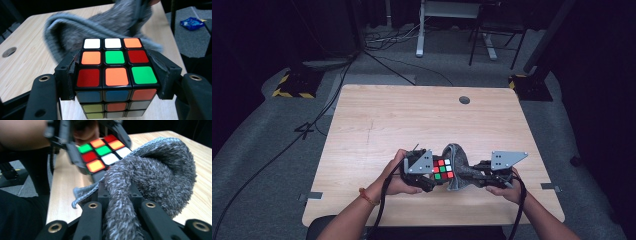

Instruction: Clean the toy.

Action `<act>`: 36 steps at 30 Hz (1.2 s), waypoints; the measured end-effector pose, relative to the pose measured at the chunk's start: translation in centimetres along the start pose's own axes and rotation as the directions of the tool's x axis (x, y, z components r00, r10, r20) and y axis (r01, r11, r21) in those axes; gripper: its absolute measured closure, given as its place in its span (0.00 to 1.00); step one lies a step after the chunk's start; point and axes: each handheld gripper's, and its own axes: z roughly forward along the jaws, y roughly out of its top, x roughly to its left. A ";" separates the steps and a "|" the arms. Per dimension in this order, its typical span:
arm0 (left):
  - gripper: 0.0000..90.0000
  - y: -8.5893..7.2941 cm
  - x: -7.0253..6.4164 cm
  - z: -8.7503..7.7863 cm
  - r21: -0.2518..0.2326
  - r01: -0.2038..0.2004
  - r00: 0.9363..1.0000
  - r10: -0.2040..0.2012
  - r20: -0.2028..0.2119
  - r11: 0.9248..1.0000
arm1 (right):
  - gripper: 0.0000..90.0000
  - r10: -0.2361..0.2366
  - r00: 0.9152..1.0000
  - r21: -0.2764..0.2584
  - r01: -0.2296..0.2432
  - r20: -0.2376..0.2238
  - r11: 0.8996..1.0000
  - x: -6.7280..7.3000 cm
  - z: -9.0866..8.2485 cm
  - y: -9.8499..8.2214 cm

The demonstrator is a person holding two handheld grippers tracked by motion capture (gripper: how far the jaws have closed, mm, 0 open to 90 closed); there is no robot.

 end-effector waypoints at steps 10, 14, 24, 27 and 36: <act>0.37 -0.3 0.3 0.5 0.003 0.047 0.999 -0.047 0.008 0.999 | 0.87 -0.007 1.000 -0.041 0.007 -0.022 0.999 0.4 0.0 0.0; 0.37 -0.4 0.3 0.6 0.013 0.052 0.999 -0.052 0.015 0.999 | 0.87 -0.019 0.999 -0.063 0.017 -0.026 0.998 0.7 -0.1 0.3; 0.37 -0.5 0.5 1.4 0.052 0.057 0.998 -0.058 0.020 0.997 | 0.87 -0.027 0.999 -0.081 0.024 -0.034 0.996 0.8 -0.1 0.6; 0.37 -0.5 0.4 1.7 0.071 0.049 0.999 -0.050 0.017 0.996 | 0.87 -0.024 0.999 -0.080 0.021 -0.035 0.997 0.8 0.0 0.6; 0.37 -0.6 0.6 0.9 0.063 0.042 0.999 -0.043 0.005 0.997 | 0.87 -0.024 0.999 -0.033 0.025 0.023 0.999 0.5 -0.1 0.7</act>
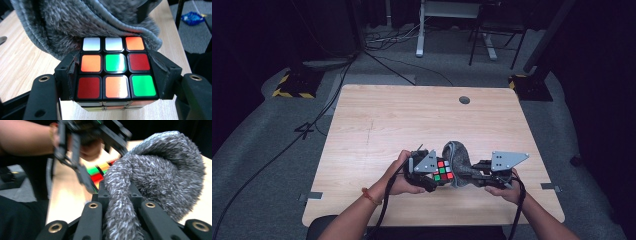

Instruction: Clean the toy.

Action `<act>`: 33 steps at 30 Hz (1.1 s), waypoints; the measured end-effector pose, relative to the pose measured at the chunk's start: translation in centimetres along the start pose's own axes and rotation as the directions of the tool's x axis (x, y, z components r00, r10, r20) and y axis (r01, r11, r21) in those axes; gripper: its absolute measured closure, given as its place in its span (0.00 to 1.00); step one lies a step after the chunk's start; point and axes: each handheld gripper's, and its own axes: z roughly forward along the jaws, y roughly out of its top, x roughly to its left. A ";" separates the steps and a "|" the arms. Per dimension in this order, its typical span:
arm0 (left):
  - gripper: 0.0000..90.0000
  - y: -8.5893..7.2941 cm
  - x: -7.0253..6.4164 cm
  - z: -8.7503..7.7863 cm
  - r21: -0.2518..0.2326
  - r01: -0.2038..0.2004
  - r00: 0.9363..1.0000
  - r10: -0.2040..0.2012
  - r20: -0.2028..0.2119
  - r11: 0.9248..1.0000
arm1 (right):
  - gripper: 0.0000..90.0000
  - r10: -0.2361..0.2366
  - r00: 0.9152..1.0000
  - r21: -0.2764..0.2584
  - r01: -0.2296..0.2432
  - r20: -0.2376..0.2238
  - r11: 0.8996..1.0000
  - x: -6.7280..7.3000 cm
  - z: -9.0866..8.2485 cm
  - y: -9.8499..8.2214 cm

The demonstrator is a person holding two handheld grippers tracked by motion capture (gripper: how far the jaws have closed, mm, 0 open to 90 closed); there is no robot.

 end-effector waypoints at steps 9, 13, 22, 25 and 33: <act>0.38 0.2 0.5 -1.7 -0.063 0.014 0.998 -0.018 -0.062 0.998 | 0.87 0.012 0.998 0.137 -0.005 -0.056 0.991 -0.1 1.7 -1.5; 0.37 0.1 0.6 -1.9 -0.077 0.019 0.998 -0.024 -0.065 0.997 | 0.87 0.018 0.996 0.156 -0.005 -0.084 0.988 0.0 1.9 -1.7; 0.37 0.7 -0.4 -1.2 -0.070 -0.022 1.000 0.021 -0.018 0.997 | 0.87 0.053 0.998 0.118 -0.050 -0.023 0.992 -0.4 1.5 -1.6; 0.37 0.4 -0.3 -0.8 -0.040 -0.020 1.000 0.020 -0.005 0.999 | 0.87 0.029 0.999 0.080 -0.026 -0.040 0.996 0.0 1.1 -1.0; 0.37 0.1 -0.6 -0.1 0.004 -0.038 0.999 0.038 0.011 0.999 | 0.87 0.021 0.999 0.040 -0.019 -0.043 0.999 0.2 0.5 -0.6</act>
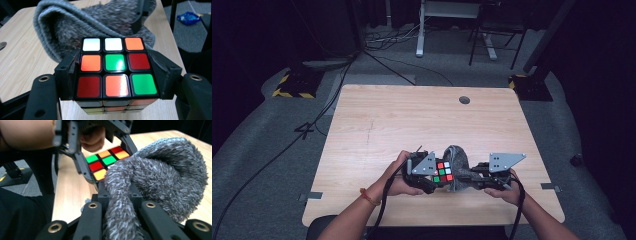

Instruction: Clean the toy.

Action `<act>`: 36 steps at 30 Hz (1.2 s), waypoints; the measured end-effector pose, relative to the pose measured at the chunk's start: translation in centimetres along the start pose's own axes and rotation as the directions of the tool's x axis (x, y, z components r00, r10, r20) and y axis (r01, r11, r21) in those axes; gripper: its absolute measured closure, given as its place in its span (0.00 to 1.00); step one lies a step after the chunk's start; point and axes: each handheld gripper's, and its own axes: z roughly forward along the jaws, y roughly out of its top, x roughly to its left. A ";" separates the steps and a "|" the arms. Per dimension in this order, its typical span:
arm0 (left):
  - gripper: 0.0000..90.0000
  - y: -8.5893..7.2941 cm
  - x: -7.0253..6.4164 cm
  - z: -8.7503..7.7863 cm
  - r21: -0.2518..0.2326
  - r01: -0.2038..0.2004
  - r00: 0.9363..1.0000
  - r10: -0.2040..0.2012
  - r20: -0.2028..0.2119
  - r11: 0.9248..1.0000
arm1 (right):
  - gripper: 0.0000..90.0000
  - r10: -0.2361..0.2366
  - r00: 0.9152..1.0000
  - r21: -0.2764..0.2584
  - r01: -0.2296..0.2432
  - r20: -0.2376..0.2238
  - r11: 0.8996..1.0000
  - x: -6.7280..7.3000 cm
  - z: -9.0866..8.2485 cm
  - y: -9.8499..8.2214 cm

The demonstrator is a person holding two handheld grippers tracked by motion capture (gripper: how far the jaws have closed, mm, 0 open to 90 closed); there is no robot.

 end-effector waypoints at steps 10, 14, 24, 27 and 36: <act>0.37 0.2 0.2 -0.4 -0.034 0.010 1.000 -0.010 -0.002 0.999 | 0.87 0.020 1.000 0.109 -0.021 0.009 0.994 -0.5 1.3 -1.0; 0.37 0.1 0.7 -1.0 -0.064 0.038 0.999 -0.040 -0.030 0.997 | 0.87 0.013 1.000 0.072 -0.012 -0.017 0.997 -0.2 0.6 -0.5; 0.37 0.4 0.3 -1.5 -0.084 0.012 1.000 -0.012 0.001 0.996 | 0.87 0.039 0.999 0.111 -0.036 -0.020 0.993 -0.1 1.4 -0.8; 0.37 0.4 0.2 -1.2 -0.065 -0.002 1.000 0.003 0.014 0.998 | 0.87 0.037 0.999 0.069 -0.035 -0.024 0.997 0.2 0.8 -0.3; 0.37 0.1 -0.3 0.0 0.000 -0.025 0.999 0.025 0.021 1.000 | 0.87 0.016 0.999 0.009 -0.016 -0.030 1.000 0.3 -0.3 0.3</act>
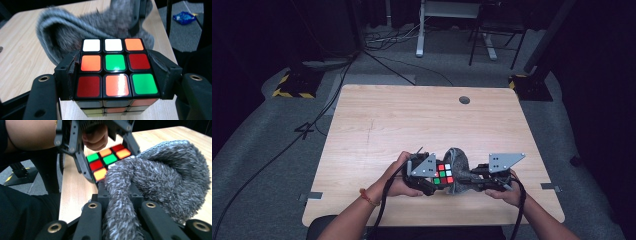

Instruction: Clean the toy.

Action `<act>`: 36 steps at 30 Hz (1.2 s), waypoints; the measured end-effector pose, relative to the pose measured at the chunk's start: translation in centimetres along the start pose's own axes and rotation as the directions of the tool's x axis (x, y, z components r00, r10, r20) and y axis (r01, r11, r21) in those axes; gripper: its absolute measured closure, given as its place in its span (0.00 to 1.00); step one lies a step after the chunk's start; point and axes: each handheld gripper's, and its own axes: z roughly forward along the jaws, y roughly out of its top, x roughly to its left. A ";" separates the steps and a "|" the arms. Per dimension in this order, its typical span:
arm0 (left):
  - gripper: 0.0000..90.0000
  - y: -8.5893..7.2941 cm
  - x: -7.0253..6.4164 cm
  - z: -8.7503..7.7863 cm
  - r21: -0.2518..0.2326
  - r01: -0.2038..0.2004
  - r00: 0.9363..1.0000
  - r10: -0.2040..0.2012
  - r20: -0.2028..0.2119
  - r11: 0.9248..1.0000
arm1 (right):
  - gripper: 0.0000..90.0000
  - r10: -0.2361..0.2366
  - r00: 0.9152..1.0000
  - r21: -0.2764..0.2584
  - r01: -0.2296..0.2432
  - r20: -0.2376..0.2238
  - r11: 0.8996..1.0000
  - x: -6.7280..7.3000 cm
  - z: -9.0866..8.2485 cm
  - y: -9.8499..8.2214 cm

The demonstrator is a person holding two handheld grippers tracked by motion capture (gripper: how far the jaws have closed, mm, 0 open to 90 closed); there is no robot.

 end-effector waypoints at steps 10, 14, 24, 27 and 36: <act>0.37 0.9 -0.4 -0.8 -0.092 -0.010 1.000 0.010 -0.002 0.996 | 0.87 0.026 0.998 0.124 -0.033 0.058 0.992 -0.9 1.8 -1.5; 0.37 0.6 -0.3 -0.5 -0.065 -0.004 1.000 0.003 -0.011 0.998 | 0.87 0.021 0.999 0.094 -0.026 0.048 0.995 -1.0 1.5 -1.4; 0.37 0.0 -0.1 0.5 -0.021 0.012 1.000 -0.012 0.001 1.000 | 0.87 0.016 0.999 -0.063 -0.019 -0.049 0.998 -0.4 -0.2 -0.5; 0.37 -0.1 -0.3 1.4 0.031 -0.003 1.000 0.002 0.003 1.000 | 0.87 -0.003 0.998 -0.076 -0.001 -0.056 0.997 0.0 -0.2 -0.1; 0.38 -0.1 -0.1 1.6 0.067 -0.007 1.000 0.009 -0.026 0.998 | 0.87 -0.025 1.000 -0.060 0.025 -0.015 0.998 0.6 0.1 0.5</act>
